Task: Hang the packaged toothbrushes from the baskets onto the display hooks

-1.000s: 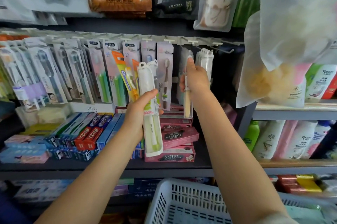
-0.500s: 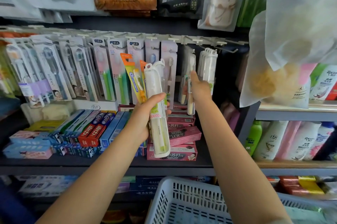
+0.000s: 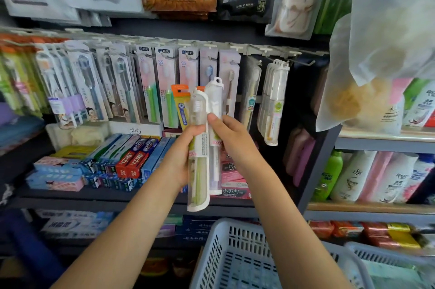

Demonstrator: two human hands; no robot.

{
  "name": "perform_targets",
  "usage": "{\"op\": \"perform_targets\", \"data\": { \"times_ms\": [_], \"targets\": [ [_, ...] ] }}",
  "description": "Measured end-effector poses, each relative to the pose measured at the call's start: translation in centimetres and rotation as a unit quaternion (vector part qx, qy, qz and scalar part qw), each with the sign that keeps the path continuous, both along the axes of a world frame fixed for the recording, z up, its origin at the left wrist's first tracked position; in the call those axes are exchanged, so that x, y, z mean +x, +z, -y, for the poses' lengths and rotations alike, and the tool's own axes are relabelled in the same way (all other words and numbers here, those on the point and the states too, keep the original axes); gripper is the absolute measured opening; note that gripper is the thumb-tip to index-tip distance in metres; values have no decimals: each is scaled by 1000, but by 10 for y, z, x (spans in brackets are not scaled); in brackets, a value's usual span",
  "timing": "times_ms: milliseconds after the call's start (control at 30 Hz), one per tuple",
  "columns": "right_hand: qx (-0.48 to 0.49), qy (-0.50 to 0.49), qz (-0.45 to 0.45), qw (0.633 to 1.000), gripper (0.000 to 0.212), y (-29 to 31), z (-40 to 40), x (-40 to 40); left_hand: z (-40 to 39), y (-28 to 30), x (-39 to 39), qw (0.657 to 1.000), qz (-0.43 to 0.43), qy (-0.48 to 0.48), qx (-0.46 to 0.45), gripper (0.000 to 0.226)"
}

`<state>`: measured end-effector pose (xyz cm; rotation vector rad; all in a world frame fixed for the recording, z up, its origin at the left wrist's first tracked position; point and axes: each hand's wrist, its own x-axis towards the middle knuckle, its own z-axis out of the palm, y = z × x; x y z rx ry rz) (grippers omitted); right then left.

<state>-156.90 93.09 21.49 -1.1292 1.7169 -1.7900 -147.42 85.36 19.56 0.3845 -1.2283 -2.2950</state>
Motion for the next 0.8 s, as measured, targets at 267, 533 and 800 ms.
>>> {"op": "perform_targets", "data": {
  "times_ms": [267,533,800],
  "targets": [
    [-27,-105,-30,994,31,-9,-3,5,-10,3,13,996,62,61,-27,12],
    [-62,-180,11,982,17,6,-37,-34,-26,15,-10,987,107,105,-54,17],
    [-55,-270,27,961,25,31,-50,-76,-36,22,-35,988,107,85,-65,15]
  ]
}}
